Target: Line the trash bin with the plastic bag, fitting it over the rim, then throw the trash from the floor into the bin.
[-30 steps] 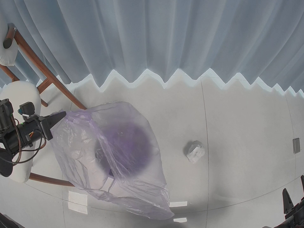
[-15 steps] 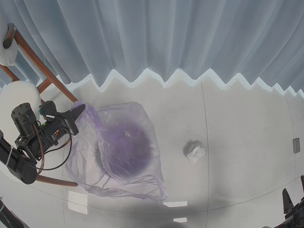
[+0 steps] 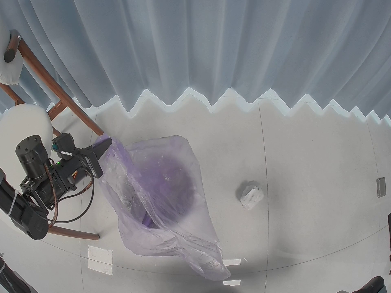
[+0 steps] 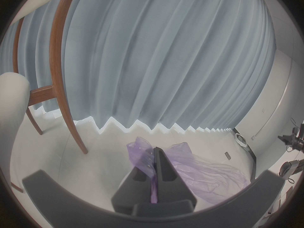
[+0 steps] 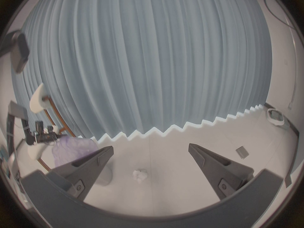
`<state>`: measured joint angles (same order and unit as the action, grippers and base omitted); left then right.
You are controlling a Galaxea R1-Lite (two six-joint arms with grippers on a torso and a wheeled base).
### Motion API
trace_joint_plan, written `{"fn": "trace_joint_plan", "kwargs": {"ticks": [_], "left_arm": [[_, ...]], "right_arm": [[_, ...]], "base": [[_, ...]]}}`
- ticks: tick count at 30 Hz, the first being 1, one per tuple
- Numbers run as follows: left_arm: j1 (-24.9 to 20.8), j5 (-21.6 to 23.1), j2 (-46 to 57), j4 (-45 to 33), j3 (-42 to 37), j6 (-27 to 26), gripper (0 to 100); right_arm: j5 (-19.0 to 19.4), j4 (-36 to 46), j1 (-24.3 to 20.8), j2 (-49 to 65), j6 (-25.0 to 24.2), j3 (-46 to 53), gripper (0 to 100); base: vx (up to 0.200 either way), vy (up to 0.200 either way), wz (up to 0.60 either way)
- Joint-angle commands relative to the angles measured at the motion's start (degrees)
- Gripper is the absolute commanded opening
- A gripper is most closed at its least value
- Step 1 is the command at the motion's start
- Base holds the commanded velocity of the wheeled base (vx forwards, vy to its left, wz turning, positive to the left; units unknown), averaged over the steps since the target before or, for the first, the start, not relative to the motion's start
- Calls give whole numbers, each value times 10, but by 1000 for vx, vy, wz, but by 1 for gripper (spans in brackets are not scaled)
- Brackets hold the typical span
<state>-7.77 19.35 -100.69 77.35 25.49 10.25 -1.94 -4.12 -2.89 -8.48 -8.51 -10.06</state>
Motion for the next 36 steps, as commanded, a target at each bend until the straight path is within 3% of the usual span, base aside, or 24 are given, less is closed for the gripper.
{"fn": "trace_joint_plan", "kwargs": {"ticks": [1,4,6,9,14,25,31,36], "left_arm": [[-4,-6,16,-2,-5,13,0],[1,-20,24,-6,-3,28,0],[16,-25,23,-4,6,28,0],[48,-24,25,-5,6,28,0],[56,-23,31,-2,3,28,0],[20,-16,69,-5,-42,32,0],[-13,-13,99,-6,-92,30,0],[-27,-13,97,-7,-93,29,0]], "right_arm": [[23,2,-112,-393,-104,-205,100],[78,-11,-106,-501,-104,-238,100],[91,-25,-106,-566,-103,-261,100],[98,-52,-112,-654,-88,-276,100],[119,-136,-113,-791,-27,-278,100],[120,-230,-188,-956,-36,-318,100],[120,-274,-278,-1017,-142,-417,100],[120,-291,-309,-1053,-191,-500,100]], "base": [[0,0,0],[0,0,0],[0,0,0],[0,0,0],[0,0,0],[0,0,0],[0,0,0],[0,0,0]]}}
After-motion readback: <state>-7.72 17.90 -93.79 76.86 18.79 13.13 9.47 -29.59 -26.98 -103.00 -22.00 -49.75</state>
